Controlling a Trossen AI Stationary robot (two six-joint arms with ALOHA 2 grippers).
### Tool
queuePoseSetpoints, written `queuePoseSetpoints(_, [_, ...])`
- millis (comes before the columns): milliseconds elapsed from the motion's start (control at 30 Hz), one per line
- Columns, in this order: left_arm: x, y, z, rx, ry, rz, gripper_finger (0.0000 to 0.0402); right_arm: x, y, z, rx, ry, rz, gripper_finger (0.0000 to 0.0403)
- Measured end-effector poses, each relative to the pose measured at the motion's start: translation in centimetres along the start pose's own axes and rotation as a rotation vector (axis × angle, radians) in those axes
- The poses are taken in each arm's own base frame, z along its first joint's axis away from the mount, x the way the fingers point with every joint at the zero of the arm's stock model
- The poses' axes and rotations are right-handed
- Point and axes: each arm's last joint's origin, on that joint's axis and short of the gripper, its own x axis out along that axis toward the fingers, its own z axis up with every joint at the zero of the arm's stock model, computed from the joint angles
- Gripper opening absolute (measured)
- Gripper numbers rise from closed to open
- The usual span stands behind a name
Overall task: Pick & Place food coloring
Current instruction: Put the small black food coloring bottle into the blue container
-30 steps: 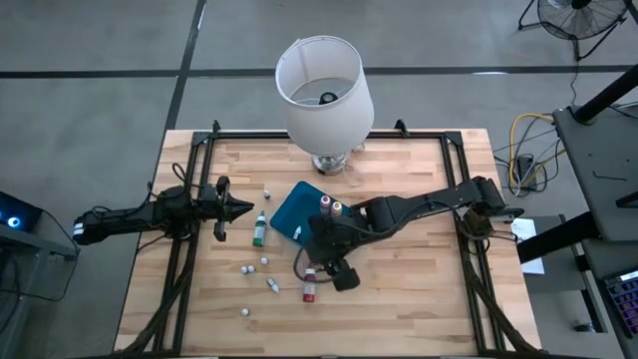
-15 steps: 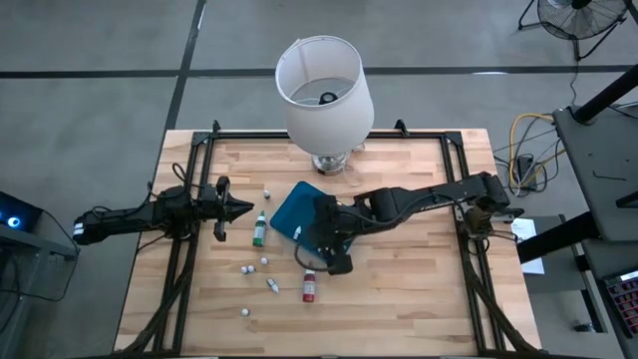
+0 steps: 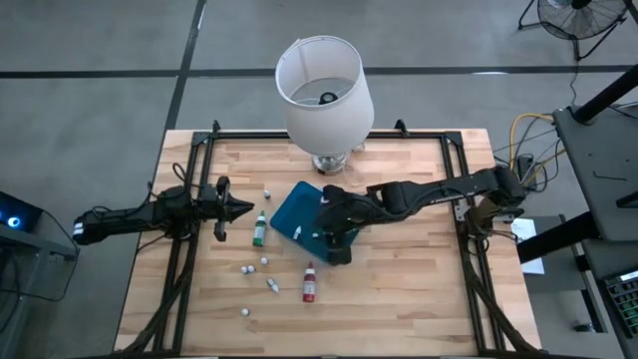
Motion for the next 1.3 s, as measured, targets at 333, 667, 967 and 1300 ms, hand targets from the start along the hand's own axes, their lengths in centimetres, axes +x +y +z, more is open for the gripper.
queuePoseSetpoints(333, [0.0,0.0,0.0,0.000,0.001,0.001,0.0000,-2.4,-2.1,-2.8,0.147,-0.059,-0.124,0.0171])
queuePoseSetpoints(667, [0.0,0.0,0.0,0.000,0.002,0.000,0.0000,-4.6,-2.9,-8.1,0.156,-0.125,-0.125,0.0171])
queuePoseSetpoints(967, [0.0,0.0,0.0,0.000,0.002,0.000,0.0000,-7.2,-4.0,-12.9,0.144,-0.208,-0.140,0.0171])
queuePoseSetpoints(1300, [0.0,0.0,0.0,0.000,0.002,0.001,0.0000,-9.0,-4.4,-17.5,0.157,-0.284,-0.140,0.0171])
